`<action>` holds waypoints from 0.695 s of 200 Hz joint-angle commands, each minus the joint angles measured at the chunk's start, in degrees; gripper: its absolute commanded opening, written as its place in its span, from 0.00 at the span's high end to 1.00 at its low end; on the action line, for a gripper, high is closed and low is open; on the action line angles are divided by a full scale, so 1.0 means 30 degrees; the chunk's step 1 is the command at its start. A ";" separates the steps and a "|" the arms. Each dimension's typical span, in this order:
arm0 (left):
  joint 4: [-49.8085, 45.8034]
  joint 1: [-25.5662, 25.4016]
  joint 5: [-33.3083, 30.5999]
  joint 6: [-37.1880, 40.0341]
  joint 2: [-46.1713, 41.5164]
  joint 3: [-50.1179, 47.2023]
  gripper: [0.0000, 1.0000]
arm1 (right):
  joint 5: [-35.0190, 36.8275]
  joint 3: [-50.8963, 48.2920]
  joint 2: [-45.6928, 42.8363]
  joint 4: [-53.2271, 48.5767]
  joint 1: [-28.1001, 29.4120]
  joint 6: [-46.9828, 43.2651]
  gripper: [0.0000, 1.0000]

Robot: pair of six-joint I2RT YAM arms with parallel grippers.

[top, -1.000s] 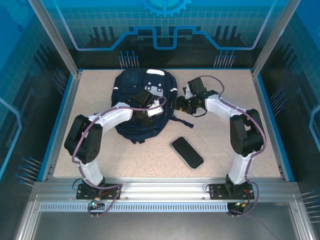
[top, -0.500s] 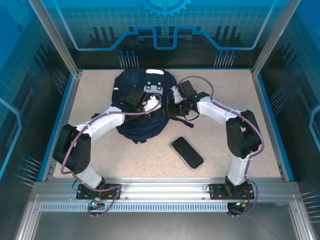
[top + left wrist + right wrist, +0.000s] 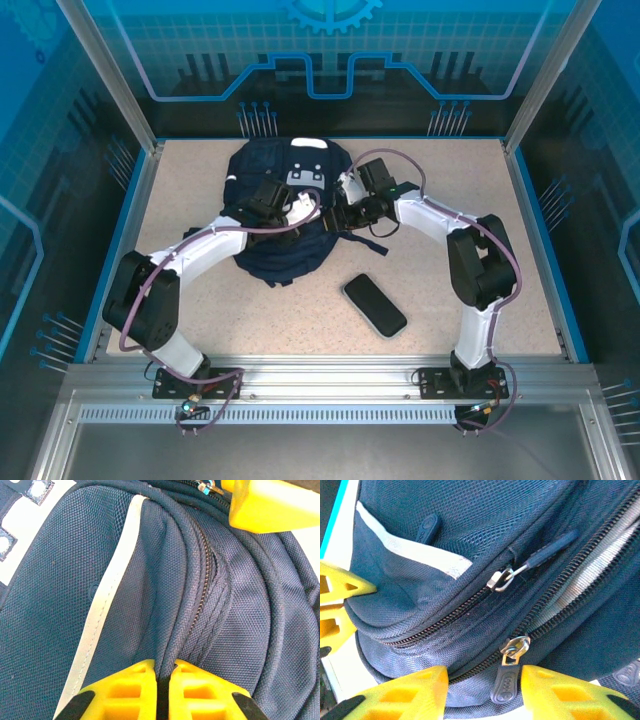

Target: Pack books, pencil case, and school supplies into a backpack

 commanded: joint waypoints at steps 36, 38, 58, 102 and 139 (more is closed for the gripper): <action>0.1047 0.0122 0.0644 -0.0751 -0.1219 -0.0176 0.91 | -0.1892 -0.0665 -0.0051 0.0337 -0.0039 -0.4126 0.59; 0.1061 0.0120 0.0643 -0.0756 -0.1204 -0.0177 0.91 | -0.1879 -0.0671 -0.0029 0.0322 -0.0039 -0.4204 0.60; 0.1133 0.0134 0.0650 -0.0769 -0.1290 -0.0210 0.92 | -0.1368 -0.0738 0.0078 0.0062 -0.0032 -0.4870 0.69; 0.1167 0.0127 0.0639 -0.0758 -0.1354 -0.0126 0.92 | 0.0029 -0.0328 0.0637 -0.0062 -0.0039 -0.4512 0.66; 0.1105 0.0119 0.0652 -0.0789 -0.1350 -0.0060 0.92 | 0.0615 0.0164 0.1026 -0.0179 0.0162 -0.4321 0.75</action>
